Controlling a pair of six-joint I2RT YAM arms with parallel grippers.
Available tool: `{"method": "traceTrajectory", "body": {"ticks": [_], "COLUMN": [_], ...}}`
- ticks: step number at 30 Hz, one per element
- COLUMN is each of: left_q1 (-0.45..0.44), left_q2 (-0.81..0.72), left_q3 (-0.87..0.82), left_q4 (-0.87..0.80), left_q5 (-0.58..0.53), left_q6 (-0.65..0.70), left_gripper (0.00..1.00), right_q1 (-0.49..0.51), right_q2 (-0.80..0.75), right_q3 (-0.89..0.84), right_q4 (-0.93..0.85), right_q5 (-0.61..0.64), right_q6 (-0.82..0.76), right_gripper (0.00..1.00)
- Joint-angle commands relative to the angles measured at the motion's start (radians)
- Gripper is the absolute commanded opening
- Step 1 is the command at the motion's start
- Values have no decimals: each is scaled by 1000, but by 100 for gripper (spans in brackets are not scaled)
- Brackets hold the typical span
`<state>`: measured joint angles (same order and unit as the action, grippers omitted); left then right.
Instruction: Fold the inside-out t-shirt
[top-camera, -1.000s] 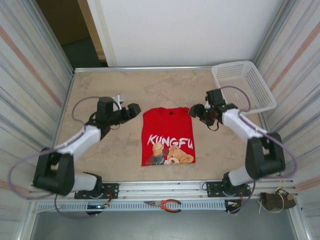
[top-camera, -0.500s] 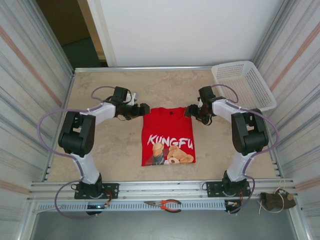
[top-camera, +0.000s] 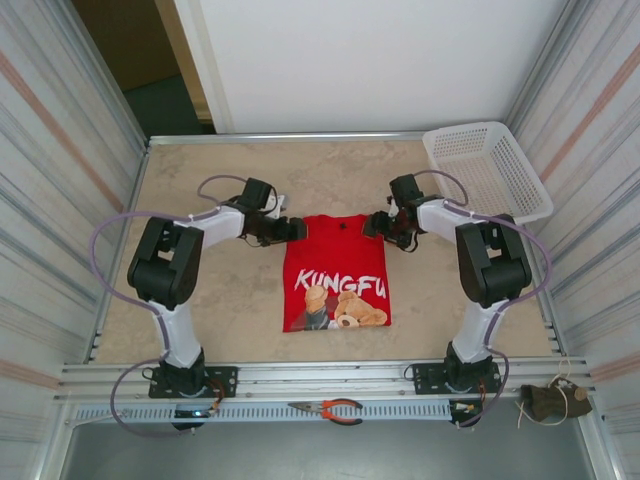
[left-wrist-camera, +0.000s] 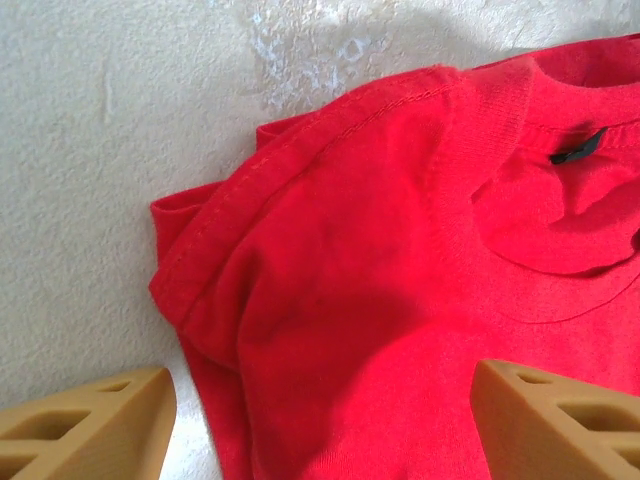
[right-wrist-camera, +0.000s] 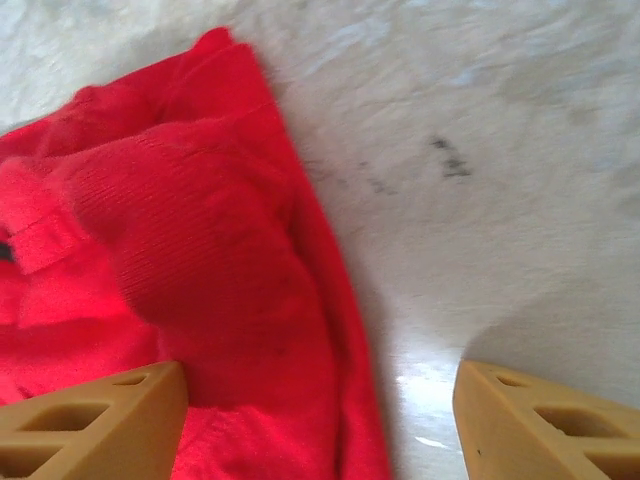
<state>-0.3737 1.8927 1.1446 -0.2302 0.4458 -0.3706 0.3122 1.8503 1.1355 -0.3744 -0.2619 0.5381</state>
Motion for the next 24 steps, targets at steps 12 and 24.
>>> {"method": "traceTrajectory", "body": {"ticks": [12, 24], "left_q1": [19, 21], "left_q2": [43, 53], "left_q3": [-100, -167], "left_q4": [257, 375], "left_q5": [148, 197], "left_q6": [-155, -191], "left_gripper": [67, 59], "right_q1": [15, -5], "right_q2": [56, 67], "right_q3": [-4, -49], "right_q4": [68, 145], "right_q5": [-71, -134], "right_q6": [53, 97], "right_gripper": [65, 54]}}
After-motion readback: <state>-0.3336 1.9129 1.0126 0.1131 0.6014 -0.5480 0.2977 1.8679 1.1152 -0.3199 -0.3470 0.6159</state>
